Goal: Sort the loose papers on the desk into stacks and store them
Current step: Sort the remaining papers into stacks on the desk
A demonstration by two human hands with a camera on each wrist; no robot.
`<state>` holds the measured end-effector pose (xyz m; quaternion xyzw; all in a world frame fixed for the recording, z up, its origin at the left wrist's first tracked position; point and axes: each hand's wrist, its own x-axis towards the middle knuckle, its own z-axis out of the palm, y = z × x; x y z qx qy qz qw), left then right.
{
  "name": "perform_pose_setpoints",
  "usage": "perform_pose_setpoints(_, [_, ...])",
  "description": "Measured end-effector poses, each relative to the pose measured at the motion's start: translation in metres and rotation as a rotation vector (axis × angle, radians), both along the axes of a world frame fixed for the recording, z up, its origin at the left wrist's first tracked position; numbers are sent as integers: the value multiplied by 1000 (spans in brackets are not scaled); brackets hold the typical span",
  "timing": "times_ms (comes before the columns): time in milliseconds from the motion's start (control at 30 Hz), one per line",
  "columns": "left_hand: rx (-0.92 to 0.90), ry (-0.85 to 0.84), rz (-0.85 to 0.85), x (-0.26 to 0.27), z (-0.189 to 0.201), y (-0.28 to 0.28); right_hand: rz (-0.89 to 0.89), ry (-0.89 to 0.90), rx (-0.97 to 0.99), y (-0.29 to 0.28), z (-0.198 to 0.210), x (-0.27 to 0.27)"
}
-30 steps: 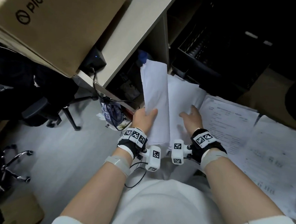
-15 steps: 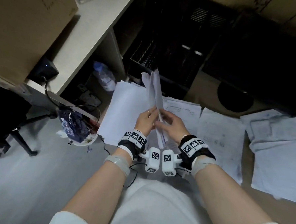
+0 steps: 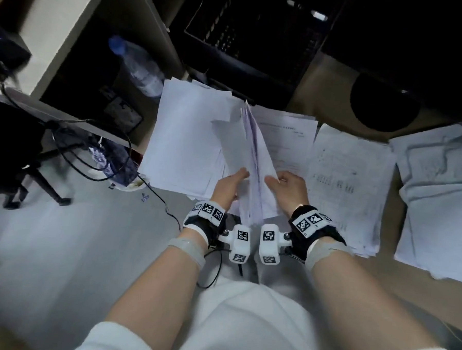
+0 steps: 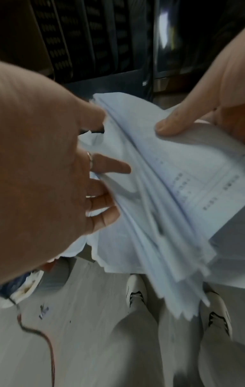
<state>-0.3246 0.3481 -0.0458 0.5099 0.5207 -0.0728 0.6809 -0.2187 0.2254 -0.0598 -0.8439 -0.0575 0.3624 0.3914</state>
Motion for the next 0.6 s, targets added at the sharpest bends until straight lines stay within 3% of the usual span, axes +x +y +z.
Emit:
perform_pose_setpoints(100, [-84,-5,10,6,-1,-3,-15,78,82,1,1,-6])
perform_pose_setpoints(233, [238,49,-77,8,-11,8,-116,98,65,0,4,1])
perform_pose_setpoints(400, [303,47,-11,4,-5,30,-365,-23,-109,-16,8,18])
perform_pose_setpoints(600, [338,51,30,-1,11,32,-255,-11,-222,-27,15,28])
